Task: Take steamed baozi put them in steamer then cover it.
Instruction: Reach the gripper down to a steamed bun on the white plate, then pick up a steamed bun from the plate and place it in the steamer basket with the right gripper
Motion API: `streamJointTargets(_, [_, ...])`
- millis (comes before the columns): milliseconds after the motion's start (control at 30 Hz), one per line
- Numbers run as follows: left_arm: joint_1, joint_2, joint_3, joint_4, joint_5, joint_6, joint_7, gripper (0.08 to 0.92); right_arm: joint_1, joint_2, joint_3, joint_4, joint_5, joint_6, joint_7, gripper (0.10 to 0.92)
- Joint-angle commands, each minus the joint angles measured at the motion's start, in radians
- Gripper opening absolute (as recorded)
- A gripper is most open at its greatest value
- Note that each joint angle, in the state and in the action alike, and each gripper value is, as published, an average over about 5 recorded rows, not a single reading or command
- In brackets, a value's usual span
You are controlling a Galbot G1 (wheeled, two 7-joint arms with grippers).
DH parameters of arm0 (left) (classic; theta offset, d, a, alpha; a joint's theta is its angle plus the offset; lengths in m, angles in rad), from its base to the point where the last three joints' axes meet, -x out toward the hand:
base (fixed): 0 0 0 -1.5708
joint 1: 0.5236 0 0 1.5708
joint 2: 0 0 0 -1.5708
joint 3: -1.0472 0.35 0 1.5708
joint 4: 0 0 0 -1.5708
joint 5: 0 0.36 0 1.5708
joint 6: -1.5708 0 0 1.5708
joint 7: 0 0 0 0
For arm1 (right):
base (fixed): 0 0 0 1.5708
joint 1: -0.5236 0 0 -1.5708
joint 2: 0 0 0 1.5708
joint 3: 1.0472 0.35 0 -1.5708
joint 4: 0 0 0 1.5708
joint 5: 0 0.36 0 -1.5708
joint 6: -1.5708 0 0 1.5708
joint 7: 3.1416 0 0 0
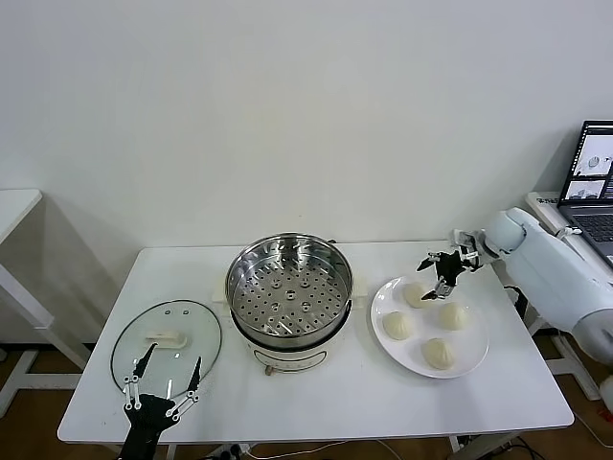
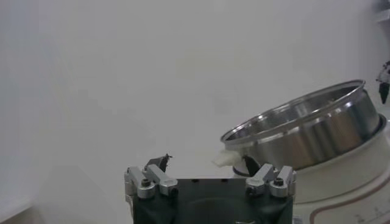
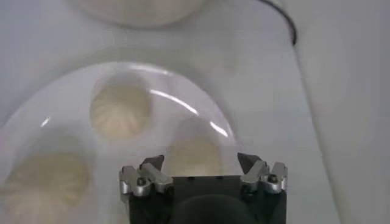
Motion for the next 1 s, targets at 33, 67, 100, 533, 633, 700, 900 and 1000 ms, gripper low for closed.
streamJointTargets(33, [0.000, -0.001, 0.000, 0.003, 0.000, -0.001, -0.002, 0.823, 0.033, 0.069, -0.035, -0.092, -0.139, 0.026, -0.012, 0.823])
streamJointTargets(67, [0.000, -0.002, 0.001, 0.003, 0.000, -0.001, -0.002, 0.823, 0.030, 0.076, -0.032, -0.099, -0.145, 0.028, -0.008, 0.823])
streamJointTargets(100, [0.000, -0.002, 0.001, 0.004, 0.000, -0.001, -0.002, 0.823, 0.028, 0.082, -0.030, -0.104, -0.150, 0.029, -0.003, 0.823])
streamJointTargets(533, [0.000, -0.003, -0.003, 0.010, 0.000, -0.008, -0.005, 0.823, 0.009, 0.134, -0.010, -0.146, -0.194, 0.041, 0.032, 0.798])
streamJointTargets(633, [0.000, -0.002, -0.002, 0.010, 0.000, -0.009, -0.005, 0.823, 0.006, 0.134, -0.010, -0.144, -0.197, 0.043, 0.034, 0.758])
streamJointTargets(700, [-0.001, -0.003, -0.002, 0.011, 0.000, -0.009, -0.005, 0.823, 0.005, 0.134, -0.010, -0.140, -0.197, 0.044, 0.037, 0.733])
streamJointTargets(900, [-0.001, -0.004, -0.001, 0.007, 0.000, -0.007, -0.005, 0.823, 0.010, 0.109, -0.024, -0.074, -0.187, 0.056, 0.033, 0.683])
streamJointTargets(1000, [-0.001, -0.003, -0.002, 0.004, 0.000, -0.006, -0.006, 0.823, 0.040, 0.063, -0.052, 0.025, -0.166, 0.083, 0.020, 0.677])
